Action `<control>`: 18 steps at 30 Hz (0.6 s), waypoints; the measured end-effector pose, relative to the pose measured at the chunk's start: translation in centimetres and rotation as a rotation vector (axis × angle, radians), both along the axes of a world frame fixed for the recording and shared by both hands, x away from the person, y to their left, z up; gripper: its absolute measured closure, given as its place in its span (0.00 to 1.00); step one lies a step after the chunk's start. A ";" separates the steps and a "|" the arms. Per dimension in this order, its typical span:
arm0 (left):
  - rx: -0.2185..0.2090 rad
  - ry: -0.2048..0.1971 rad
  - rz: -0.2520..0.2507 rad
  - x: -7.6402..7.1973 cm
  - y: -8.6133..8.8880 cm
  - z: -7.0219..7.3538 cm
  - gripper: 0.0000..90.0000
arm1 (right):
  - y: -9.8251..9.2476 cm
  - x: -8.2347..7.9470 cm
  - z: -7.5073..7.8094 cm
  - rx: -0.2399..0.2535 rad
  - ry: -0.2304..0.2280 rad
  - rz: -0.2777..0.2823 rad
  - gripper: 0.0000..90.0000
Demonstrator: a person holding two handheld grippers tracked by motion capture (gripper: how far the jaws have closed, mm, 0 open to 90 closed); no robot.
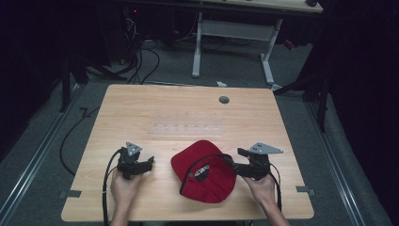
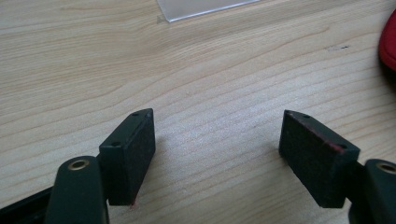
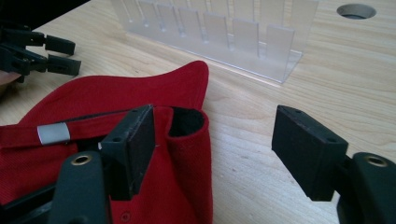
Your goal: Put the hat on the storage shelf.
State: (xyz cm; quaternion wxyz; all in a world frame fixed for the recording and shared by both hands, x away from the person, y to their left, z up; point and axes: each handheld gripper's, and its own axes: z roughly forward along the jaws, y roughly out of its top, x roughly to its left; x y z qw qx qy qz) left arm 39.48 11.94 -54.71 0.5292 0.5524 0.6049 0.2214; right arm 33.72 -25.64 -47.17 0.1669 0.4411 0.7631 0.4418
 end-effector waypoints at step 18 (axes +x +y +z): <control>-0.001 0.001 0.000 0.0 0.0 0.0 0.30 | 2.3 2.3 -1.7 -0.057 0.079 0.047 0.29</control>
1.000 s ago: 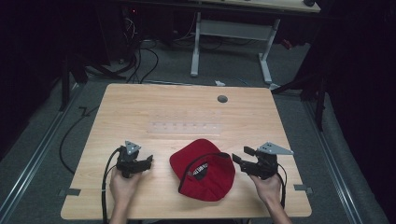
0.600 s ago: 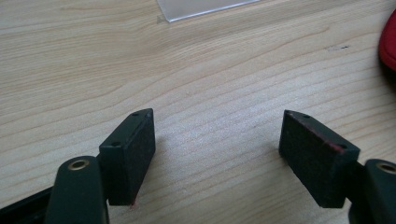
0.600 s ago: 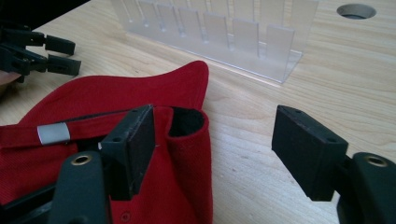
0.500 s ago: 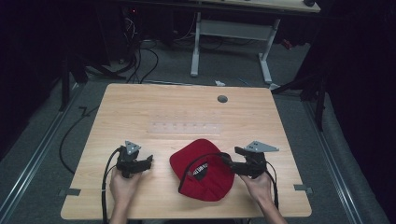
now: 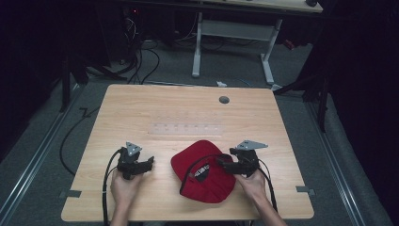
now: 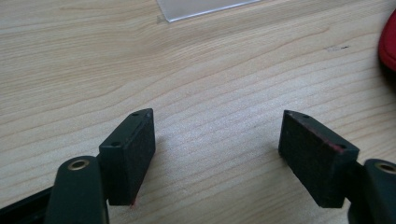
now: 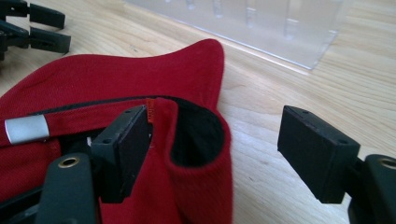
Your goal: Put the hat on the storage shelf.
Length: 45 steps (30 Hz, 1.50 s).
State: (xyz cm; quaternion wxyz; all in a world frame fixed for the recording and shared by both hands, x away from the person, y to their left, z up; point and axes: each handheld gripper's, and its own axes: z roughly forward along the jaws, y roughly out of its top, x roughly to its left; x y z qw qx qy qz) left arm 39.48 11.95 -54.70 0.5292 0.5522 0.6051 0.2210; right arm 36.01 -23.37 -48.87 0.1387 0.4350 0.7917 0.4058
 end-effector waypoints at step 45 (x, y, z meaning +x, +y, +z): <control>0.002 0.000 -0.029 -0.2 -0.1 0.0 0.30 | -1.1 1.4 -1.8 0.138 0.146 0.090 0.91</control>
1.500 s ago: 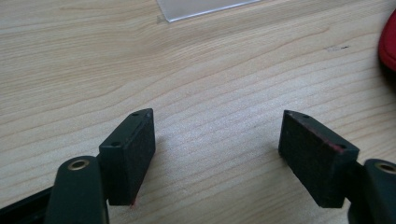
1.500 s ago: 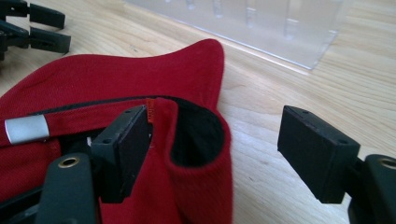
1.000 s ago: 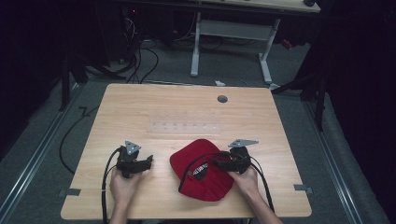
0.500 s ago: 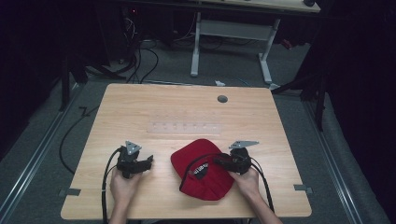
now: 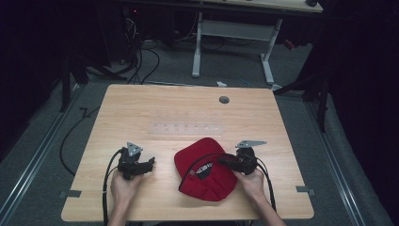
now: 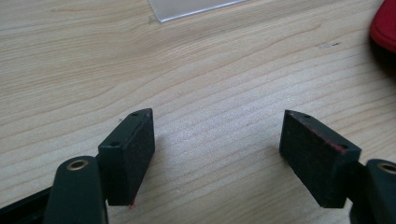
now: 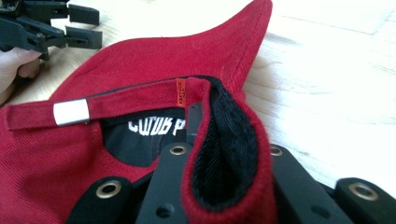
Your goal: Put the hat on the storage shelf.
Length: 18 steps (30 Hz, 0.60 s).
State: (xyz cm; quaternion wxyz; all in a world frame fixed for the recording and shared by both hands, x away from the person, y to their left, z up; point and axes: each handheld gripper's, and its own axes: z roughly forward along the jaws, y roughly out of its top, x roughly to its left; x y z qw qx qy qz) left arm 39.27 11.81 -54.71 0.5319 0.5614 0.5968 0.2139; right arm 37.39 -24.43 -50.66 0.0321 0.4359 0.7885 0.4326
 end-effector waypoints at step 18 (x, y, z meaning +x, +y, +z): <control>0.002 -0.065 -0.219 -3.4 -2.6 2.6 0.28 | -1.8 0.2 1.9 0.043 0.004 -0.059 0.92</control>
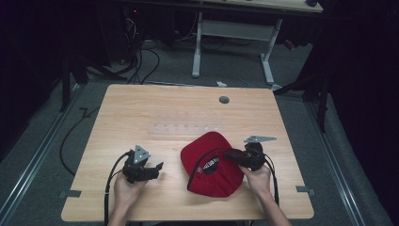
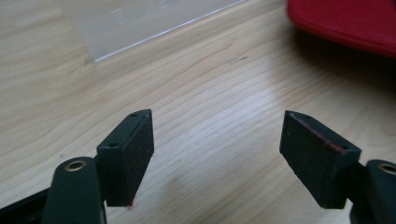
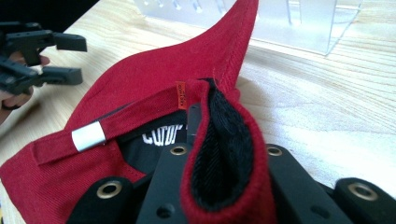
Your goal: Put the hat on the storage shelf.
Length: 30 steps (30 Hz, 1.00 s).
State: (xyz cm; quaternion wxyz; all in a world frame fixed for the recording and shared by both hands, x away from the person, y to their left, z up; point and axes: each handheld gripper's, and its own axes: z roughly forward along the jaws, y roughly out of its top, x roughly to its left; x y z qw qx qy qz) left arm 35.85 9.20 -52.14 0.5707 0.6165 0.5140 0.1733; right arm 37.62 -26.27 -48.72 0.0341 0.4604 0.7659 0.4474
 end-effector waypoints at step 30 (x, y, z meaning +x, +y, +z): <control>0.123 -0.123 -0.202 -2.3 -7.0 1.4 0.17 | 0.1 1.1 3.7 0.069 0.032 0.014 0.92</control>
